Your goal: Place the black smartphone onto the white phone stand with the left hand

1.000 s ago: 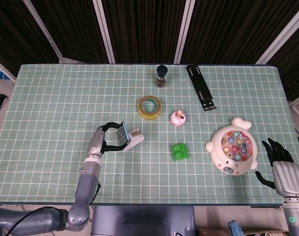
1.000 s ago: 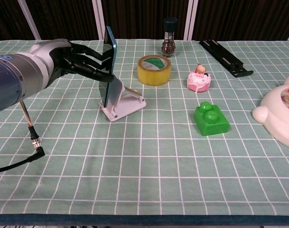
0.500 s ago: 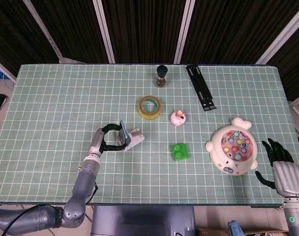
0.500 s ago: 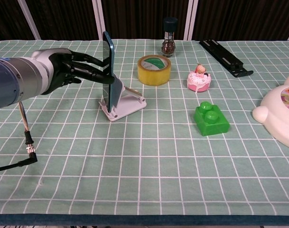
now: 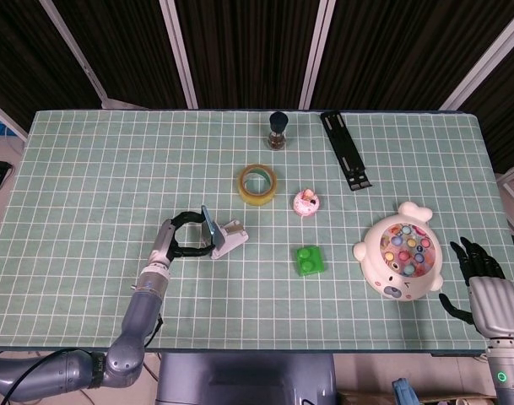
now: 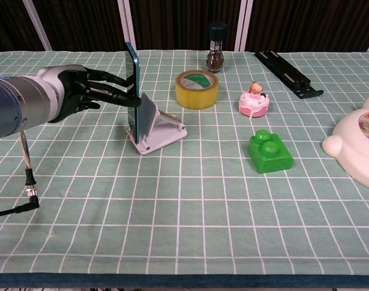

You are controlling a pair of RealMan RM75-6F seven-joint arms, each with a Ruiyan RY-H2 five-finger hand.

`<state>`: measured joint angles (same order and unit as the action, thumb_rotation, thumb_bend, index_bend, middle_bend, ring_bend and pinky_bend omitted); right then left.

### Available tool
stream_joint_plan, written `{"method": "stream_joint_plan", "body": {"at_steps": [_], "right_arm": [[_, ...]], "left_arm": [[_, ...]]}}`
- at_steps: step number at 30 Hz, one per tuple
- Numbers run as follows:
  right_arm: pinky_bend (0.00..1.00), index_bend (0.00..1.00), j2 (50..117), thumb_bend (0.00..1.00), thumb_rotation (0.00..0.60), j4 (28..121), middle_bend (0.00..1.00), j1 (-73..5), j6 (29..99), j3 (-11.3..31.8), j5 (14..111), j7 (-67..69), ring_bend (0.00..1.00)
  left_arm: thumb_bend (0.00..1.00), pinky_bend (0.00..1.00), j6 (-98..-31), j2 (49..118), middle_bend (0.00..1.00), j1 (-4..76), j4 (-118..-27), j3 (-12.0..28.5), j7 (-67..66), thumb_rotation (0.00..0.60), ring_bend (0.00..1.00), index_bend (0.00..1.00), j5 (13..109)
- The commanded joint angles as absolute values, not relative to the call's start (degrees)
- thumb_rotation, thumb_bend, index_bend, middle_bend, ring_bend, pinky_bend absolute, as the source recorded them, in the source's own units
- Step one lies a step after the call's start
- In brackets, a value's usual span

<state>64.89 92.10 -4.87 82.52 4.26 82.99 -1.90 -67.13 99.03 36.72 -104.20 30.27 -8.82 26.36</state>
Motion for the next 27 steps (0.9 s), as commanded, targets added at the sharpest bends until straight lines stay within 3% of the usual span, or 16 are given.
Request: {"method": "stream_joint_plan", "body": {"at_steps": [1,27], "right_arm": [[0.15,0.06,64.9,0.36,0.6,92.1,0.0,-4.9,82.5,4.3,83.0,-1.9,0.0],[0.15,0.06,64.9,0.36,0.6,92.1,0.0,-4.9,82.5,4.2,83.0,-1.8,0.0]], "left_arm": [[0.31,0.0,-66.7,98.9,0.6,36.8,-104.1,30.1,-8.4,0.6,0.13,0.55,26.1],[0.31,0.0,-64.7,98.5,0.6,37.5,-102.0,28.5,-5.3,0.6,0.13,0.55,26.0]]}}
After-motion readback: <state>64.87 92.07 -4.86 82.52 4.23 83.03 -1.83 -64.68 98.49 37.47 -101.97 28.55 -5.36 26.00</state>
